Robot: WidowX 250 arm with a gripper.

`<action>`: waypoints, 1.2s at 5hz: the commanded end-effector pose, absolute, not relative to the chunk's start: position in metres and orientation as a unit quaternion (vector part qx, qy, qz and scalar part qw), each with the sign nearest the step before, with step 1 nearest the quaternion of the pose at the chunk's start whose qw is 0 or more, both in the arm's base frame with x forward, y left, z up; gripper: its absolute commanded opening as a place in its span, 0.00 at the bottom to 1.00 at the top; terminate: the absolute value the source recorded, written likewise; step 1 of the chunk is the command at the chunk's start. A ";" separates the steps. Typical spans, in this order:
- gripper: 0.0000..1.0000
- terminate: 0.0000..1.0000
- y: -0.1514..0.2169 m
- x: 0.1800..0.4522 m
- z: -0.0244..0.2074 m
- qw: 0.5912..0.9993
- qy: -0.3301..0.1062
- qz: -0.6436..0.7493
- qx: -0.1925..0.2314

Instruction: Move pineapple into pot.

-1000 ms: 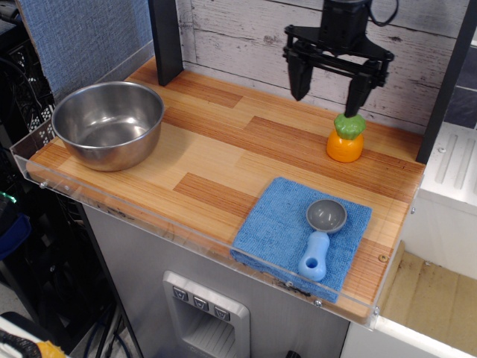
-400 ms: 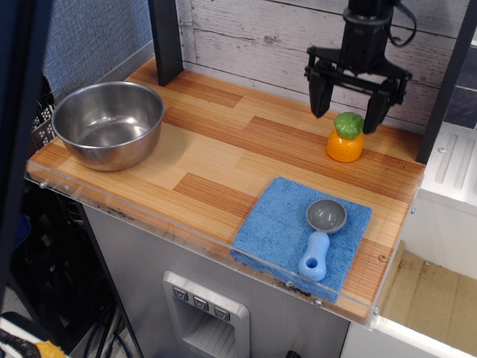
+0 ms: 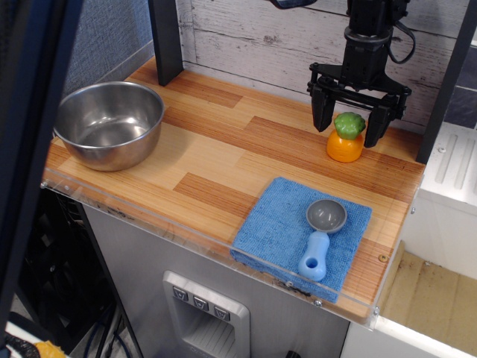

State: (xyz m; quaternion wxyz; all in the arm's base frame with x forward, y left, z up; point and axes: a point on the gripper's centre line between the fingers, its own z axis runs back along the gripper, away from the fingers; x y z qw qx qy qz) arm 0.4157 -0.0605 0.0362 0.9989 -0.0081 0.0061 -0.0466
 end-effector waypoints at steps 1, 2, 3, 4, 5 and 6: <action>0.00 0.00 -0.061 0.422 0.060 0.998 -0.025 -0.049 -0.004; 0.00 0.00 -0.060 0.421 0.069 0.996 -0.046 -0.072 0.013; 0.00 0.00 -0.060 0.417 0.094 0.991 -0.086 -0.099 0.034; 0.00 0.00 -0.044 0.404 0.126 0.990 -0.113 -0.083 0.019; 0.00 0.00 -0.008 0.387 0.136 0.994 -0.102 -0.047 0.006; 0.00 0.00 0.037 0.370 0.134 0.996 -0.086 -0.012 -0.004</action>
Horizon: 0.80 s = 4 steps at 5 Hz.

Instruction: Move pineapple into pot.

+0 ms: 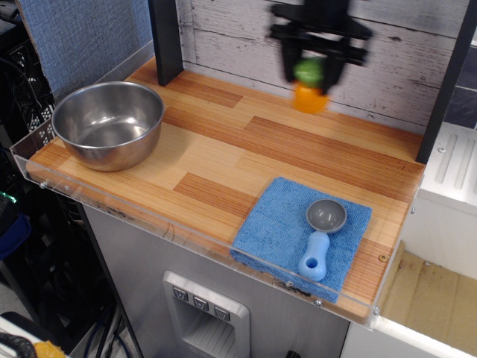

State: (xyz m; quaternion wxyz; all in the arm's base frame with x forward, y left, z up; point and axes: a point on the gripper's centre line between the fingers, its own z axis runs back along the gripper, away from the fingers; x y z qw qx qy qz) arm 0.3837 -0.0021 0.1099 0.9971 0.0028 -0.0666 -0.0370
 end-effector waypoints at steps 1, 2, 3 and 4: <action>0.00 0.00 0.083 0.358 0.134 0.997 -0.080 0.019 -0.006; 0.00 0.00 0.125 0.349 0.136 0.996 -0.075 0.050 -0.010; 0.00 0.00 0.148 0.340 0.139 0.995 -0.068 0.069 -0.018; 0.00 0.00 0.156 0.334 0.140 0.996 -0.055 0.073 -0.017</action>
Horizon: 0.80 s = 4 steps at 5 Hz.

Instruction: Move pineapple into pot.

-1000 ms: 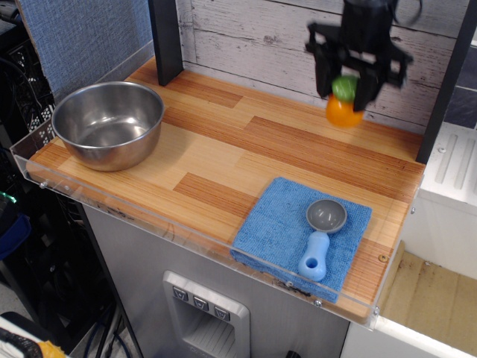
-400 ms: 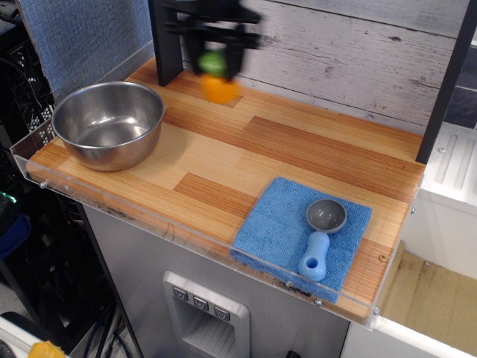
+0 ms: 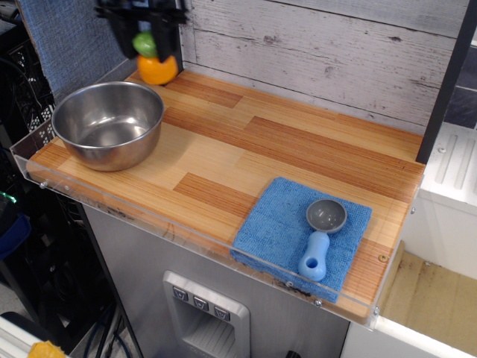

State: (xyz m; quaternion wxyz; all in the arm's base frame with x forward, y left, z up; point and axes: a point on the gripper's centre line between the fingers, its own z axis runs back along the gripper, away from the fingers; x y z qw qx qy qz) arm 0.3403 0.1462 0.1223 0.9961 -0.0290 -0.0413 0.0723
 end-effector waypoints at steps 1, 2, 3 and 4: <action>0.00 0.00 0.158 0.326 0.135 0.997 -0.043 0.067 -0.002; 0.00 0.00 0.163 0.323 0.120 0.998 -0.023 0.049 0.006; 0.00 0.00 0.172 0.321 0.105 0.999 -0.005 0.042 0.026; 0.00 0.00 0.186 0.317 0.091 0.998 0.014 0.052 0.031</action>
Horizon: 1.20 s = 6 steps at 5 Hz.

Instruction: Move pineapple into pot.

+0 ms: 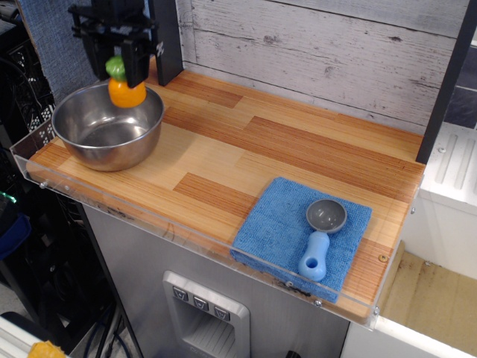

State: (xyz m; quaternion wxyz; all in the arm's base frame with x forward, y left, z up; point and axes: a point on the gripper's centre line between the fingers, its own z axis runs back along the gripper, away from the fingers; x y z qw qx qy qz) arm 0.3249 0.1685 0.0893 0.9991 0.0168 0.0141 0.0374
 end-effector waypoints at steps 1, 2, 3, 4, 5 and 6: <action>0.00 0.00 0.197 0.312 0.076 0.997 0.046 0.060 0.036; 0.00 0.00 0.204 0.310 0.069 0.994 0.069 0.071 0.038; 1.00 0.00 0.202 0.310 0.072 0.994 0.072 0.072 0.041; 1.00 0.00 0.190 0.311 0.088 0.996 0.043 0.041 0.060; 1.00 0.00 0.161 0.313 0.130 0.996 -0.030 0.011 0.082; 1.00 0.00 0.129 0.316 0.172 0.992 -0.097 -0.009 0.084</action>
